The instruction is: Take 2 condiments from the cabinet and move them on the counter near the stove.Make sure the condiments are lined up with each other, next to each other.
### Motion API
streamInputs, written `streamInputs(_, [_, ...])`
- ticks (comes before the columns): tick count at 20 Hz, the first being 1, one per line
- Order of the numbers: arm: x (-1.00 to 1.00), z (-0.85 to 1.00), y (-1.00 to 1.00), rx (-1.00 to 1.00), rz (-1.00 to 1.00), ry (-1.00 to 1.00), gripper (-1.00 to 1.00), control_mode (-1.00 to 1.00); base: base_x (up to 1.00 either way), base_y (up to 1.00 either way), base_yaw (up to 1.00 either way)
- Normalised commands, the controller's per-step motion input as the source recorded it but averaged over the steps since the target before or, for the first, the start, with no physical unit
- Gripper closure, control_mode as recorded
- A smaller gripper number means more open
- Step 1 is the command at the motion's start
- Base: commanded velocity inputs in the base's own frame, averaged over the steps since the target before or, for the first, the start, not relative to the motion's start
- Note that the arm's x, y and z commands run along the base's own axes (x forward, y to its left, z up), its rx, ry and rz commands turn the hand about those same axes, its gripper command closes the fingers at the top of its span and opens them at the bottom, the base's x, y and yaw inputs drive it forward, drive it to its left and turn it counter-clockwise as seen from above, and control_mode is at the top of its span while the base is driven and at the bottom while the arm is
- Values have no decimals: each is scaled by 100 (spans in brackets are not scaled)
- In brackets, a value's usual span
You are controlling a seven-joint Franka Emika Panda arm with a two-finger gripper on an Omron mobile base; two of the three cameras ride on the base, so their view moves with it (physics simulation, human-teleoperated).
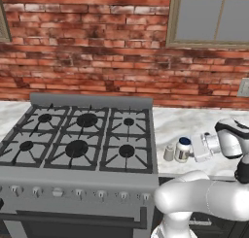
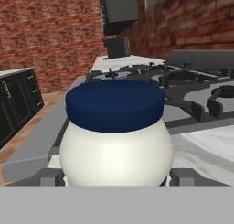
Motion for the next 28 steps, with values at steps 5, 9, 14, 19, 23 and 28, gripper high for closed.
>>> streamInputs(5, [19,-20,0,0,0,0,100,-100,0,0,0])
streamInputs(9, [22,-21,0,0,0,1,100,-100,0,0,0])
streamInputs(14, [15,-25,3,0,0,0,100,-100,0,0,0])
streamInputs(19, [0,-30,10,0,0,0,100,-100,0,0,0])
streamInputs(23, [0,-21,6,0,0,0,100,-100,0,0,0])
streamInputs(28, [0,0,0,0,0,0,100,-100,0,0,0])
